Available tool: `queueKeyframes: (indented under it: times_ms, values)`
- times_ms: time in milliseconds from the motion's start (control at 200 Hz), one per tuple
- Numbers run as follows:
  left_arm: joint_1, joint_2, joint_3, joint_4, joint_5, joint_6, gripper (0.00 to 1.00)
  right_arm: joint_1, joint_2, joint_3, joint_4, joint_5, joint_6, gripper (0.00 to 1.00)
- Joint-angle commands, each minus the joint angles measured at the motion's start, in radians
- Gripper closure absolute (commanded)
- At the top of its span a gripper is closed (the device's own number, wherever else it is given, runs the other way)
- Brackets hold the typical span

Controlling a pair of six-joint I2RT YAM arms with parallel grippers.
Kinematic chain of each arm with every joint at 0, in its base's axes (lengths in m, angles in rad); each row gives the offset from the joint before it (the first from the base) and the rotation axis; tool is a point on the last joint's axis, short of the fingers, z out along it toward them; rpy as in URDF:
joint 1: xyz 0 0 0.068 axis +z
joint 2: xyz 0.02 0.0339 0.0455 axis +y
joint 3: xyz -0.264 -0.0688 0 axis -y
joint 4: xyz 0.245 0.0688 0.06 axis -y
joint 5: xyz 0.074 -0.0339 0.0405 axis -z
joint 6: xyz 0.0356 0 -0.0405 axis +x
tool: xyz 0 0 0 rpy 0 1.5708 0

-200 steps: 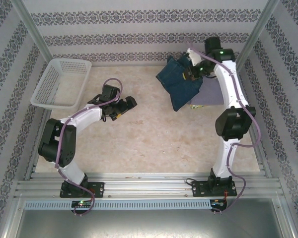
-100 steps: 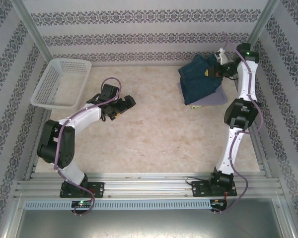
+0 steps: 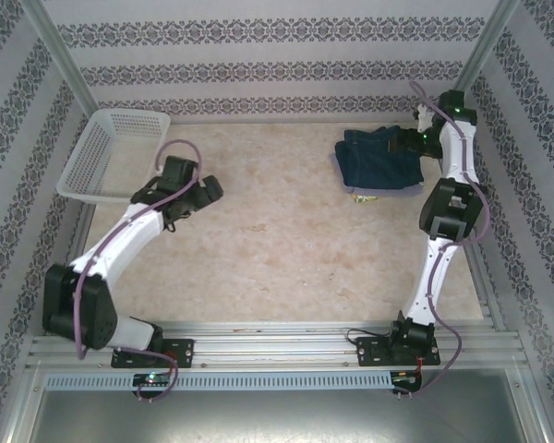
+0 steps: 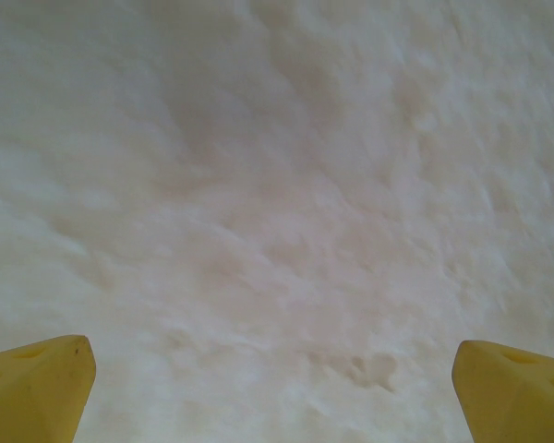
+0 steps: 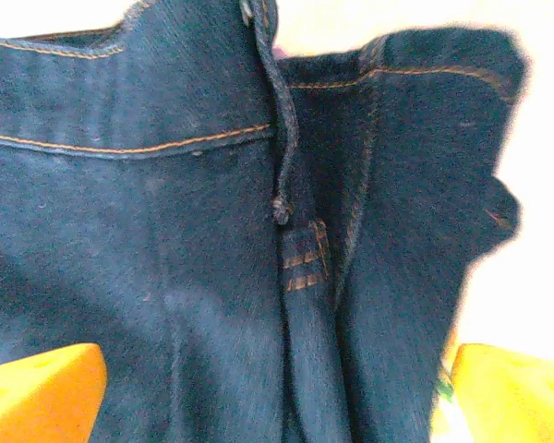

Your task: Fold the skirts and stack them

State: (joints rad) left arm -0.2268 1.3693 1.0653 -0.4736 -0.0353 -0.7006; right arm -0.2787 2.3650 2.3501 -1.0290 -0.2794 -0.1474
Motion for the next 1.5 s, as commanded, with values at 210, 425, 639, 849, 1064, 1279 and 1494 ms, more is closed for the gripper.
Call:
queueKeyframes:
  times_ms: [210, 425, 639, 849, 1064, 1279, 1494]
  values:
    - [0.178, -0.377, -0.421, 0.412, -0.579, 0.344, 0.00, 0.024, -0.897, -1.013, 0.711, 0.265, 0.193, 0.02]
    - [0.250, -0.190, -0.610, 0.936, -0.487, 0.578, 0.00, 0.042, -1.259, -1.625, 1.088, 0.173, 0.337, 0.02]
    - [0.329, 0.121, -0.520, 0.984, -0.192, 0.628, 0.00, 0.072, -1.247, -1.946, 1.412, 0.121, 0.406, 0.02]
    - [0.346, 0.133, -0.485, 0.935, 0.049, 0.693, 0.00, 0.157, -1.034, -1.910, 1.584, 0.109, 0.312, 0.02]
    - [0.340, -0.013, -0.686, 1.166, 0.087, 0.670, 0.00, 0.249, -0.880, -1.837, 1.672, 0.169, 0.182, 0.02]
    - [0.331, 0.152, -0.726, 1.448, 0.199, 0.632, 0.00, 0.290, -0.861, -1.952, 1.891, 0.271, 0.162, 0.02]
    - [0.234, 0.224, -0.716, 1.499, -0.073, 0.659, 0.00, 0.288, -0.855, -1.963, 1.922, 0.294, 0.174, 0.02]
